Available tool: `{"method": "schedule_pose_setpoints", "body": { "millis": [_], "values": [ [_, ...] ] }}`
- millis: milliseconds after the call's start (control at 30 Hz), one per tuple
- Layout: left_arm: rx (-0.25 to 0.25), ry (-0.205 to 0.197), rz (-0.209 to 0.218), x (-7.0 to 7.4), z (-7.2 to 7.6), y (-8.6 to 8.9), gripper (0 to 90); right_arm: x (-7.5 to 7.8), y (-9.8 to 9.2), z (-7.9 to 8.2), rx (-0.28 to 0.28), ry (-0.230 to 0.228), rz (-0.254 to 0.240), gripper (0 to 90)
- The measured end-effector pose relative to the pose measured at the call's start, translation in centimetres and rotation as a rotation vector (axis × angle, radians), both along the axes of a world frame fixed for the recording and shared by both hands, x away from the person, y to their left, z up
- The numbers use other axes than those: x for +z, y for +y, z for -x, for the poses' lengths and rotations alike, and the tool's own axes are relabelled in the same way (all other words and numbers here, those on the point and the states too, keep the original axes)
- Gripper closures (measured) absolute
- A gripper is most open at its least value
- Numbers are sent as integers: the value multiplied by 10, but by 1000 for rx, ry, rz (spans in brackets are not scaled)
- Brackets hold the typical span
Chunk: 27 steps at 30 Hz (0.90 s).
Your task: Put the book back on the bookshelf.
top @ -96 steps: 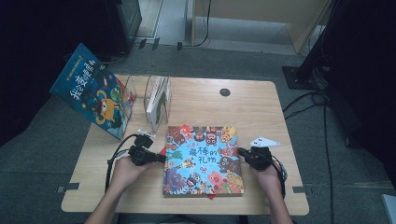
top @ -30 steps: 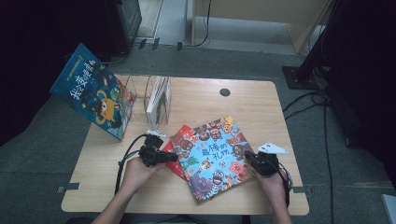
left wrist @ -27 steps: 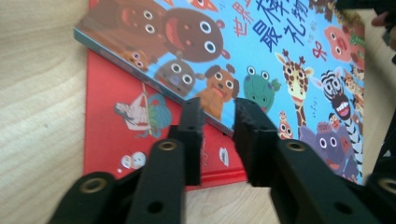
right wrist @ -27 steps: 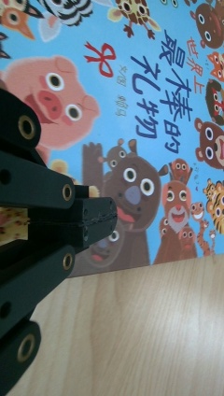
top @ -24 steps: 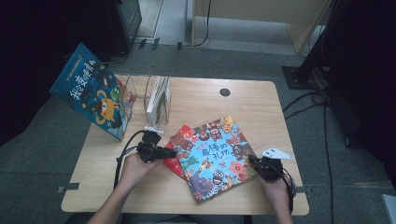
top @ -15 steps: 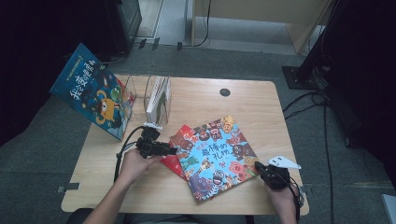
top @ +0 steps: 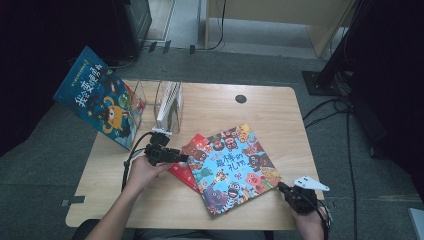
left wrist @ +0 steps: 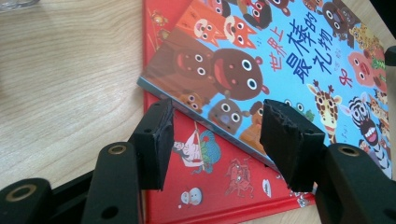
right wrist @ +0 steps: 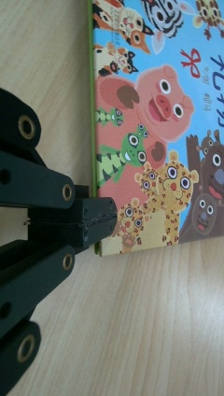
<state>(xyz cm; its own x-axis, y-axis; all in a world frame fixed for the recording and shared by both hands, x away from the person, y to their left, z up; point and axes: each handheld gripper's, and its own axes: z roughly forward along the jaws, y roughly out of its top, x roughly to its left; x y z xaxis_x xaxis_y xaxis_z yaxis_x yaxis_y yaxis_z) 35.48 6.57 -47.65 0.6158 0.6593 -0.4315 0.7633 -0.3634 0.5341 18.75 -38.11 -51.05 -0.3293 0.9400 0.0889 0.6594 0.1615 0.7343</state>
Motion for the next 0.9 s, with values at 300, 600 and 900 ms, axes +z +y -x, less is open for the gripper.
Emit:
{"method": "schedule_pose_setpoints", "body": {
  "millis": [300, 600, 900],
  "values": [
    [21, 7, -5, -3, -4, 5, 433, -2, -8, -21, -20, -5, 3, 900],
    [3, 31, -22, -10, 1, 2, 439, -3, -12, -48, -8, -2, -48, 900],
    [12, 50, -16, -10, 14, 7, 448, -4, -9, -69, -1, 2, -74, 900]
  ]
}}
